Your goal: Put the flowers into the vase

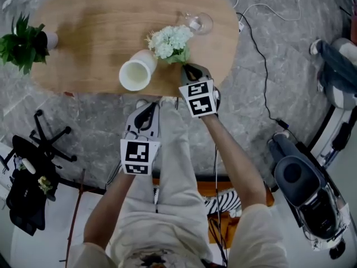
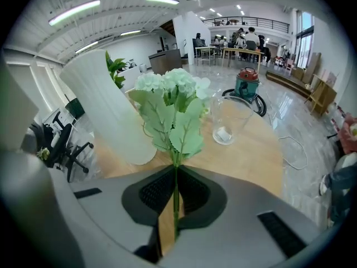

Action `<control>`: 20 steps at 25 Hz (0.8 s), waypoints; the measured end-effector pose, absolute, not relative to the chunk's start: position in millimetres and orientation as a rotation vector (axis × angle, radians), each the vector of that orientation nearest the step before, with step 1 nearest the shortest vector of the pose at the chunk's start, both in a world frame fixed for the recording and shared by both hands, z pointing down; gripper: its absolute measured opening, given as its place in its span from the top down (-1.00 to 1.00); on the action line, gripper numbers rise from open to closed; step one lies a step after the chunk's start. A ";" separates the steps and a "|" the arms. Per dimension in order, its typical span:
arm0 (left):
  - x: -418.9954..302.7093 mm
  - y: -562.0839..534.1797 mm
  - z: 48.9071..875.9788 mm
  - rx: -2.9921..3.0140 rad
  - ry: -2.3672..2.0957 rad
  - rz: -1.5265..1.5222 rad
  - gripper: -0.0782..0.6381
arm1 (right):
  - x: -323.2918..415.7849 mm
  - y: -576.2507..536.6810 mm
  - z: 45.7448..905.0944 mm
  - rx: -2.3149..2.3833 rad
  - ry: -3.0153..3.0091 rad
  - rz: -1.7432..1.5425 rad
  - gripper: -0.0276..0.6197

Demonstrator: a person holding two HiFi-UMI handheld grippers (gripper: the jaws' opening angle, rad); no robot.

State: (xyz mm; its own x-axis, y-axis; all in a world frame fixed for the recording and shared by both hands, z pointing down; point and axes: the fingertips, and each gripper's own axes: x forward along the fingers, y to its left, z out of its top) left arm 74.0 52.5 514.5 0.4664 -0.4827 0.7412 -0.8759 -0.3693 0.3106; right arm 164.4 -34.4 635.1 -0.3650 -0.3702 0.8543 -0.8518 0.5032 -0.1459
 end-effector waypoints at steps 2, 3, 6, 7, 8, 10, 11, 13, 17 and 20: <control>66.7 53.4 509.8 2.021 -1.131 0.716 0.76 | 160.4 -30.8 621.8 1.023 -1.967 0.757 0.85; 63.8 54.0 507.7 2.023 -1.133 0.714 0.76 | 159.4 -29.5 615.0 1.033 -1.976 0.753 0.85; 56.7 55.7 501.4 2.027 -1.139 0.705 0.76 | 157.4 -28.4 594.9 1.076 -2.000 0.742 0.85; 55.0 56.1 499.0 2.030 -1.139 0.702 0.76 | 156.7 -29.1 588.2 1.094 -2.008 0.742 0.85; 53.8 56.3 496.2 2.035 -1.139 0.698 0.76 | 156.2 -30.1 581.6 1.111 -2.017 0.742 0.85; 52.3 56.5 490.2 2.046 -1.141 0.692 0.76 | 155.1 -32.8 568.3 1.142 -2.036 0.739 0.85; 51.6 56.3 486.9 2.051 -1.143 0.687 0.76 | 154.4 -34.3 561.8 1.156 -2.045 0.736 0.85; 49.5 55.5 479.5 2.060 -1.147 0.675 0.76 | 152.9 -36.2 549.2 1.183 -2.064 0.724 0.85; 48.5 51.8 465.2 2.072 -1.151 0.653 0.76 | 145.9 -40.4 520.4 1.216 -2.130 0.714 0.85; 46.1 43.9 458.5 2.079 -1.173 0.654 0.76 | 141.6 -48.2 499.0 1.249 -2.182 0.720 0.85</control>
